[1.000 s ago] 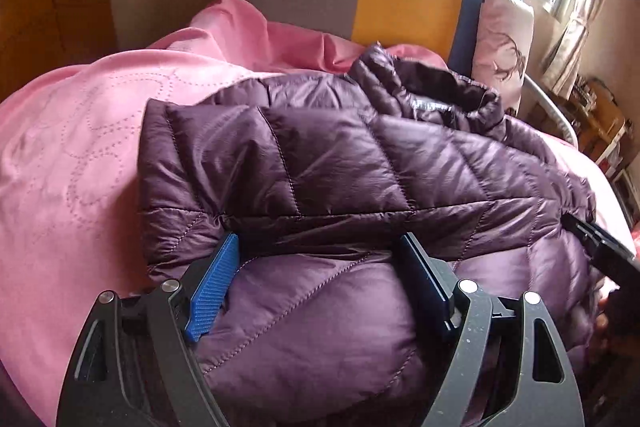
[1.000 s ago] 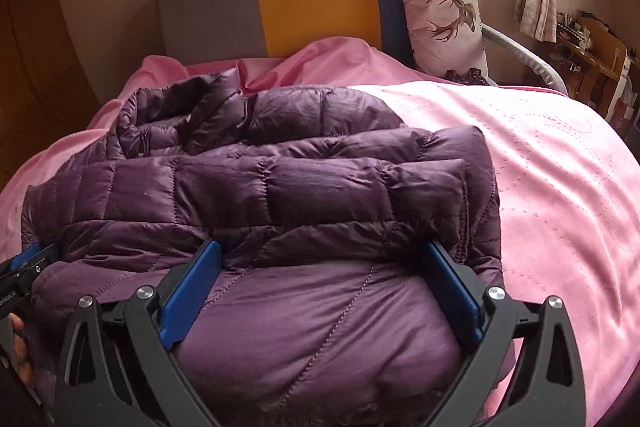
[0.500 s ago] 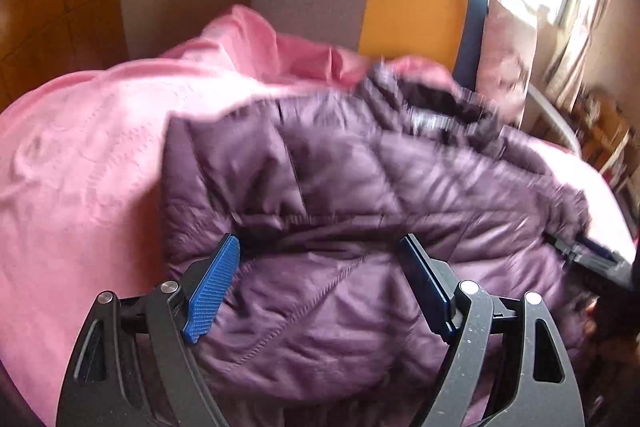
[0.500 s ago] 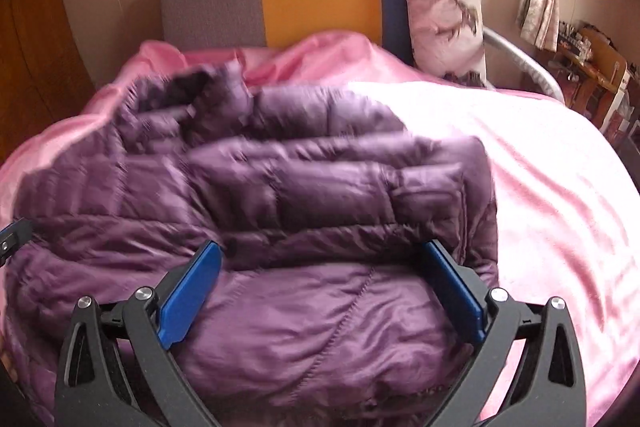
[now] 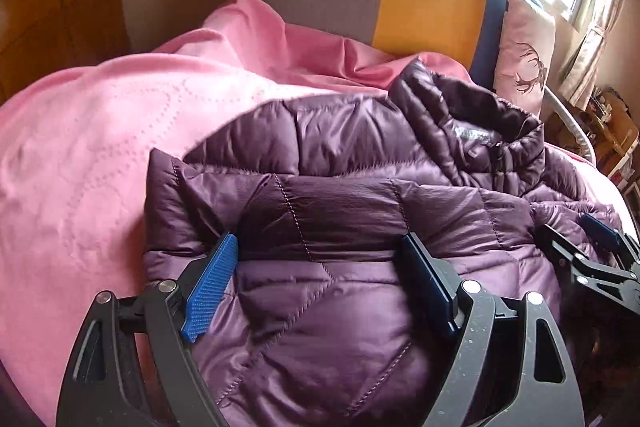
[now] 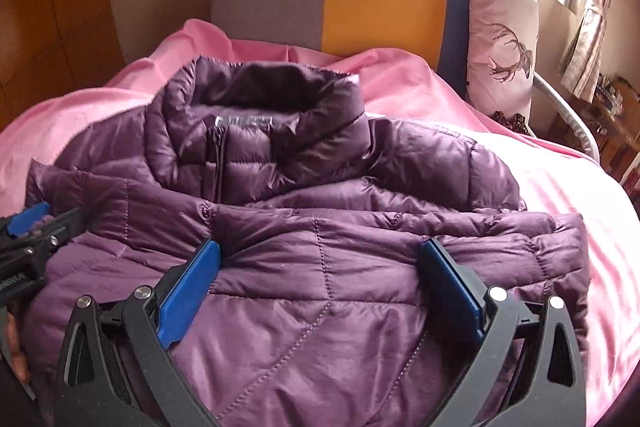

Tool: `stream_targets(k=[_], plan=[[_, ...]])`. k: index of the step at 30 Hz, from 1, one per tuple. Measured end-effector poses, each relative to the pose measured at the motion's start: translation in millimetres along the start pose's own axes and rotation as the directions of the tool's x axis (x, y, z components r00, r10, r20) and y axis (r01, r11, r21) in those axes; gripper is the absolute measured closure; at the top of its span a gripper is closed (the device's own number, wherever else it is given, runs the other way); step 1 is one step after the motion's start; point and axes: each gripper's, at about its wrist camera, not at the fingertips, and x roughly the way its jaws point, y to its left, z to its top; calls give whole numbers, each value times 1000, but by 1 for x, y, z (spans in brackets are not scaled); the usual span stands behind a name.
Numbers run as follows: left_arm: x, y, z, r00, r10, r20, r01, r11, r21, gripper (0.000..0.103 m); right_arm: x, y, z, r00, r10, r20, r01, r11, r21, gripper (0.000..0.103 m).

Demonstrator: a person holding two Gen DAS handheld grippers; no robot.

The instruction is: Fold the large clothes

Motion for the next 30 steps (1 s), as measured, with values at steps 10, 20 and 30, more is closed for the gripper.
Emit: stream_targets(k=[10, 20, 30], plan=[[-24, -8, -3, 999, 37, 14, -37, 999, 17, 20, -26, -25, 1, 998, 54, -24, -53, 997, 47, 2], [-58, -33, -62, 1000, -15, 13, 13, 996, 84, 19, -68, -63, -52, 997, 20, -72, -13, 995, 97, 2], [-71, -35, -68, 1000, 15, 3, -15, 997, 70, 13, -54, -61, -63, 996, 13, -88, -5, 996, 93, 2]])
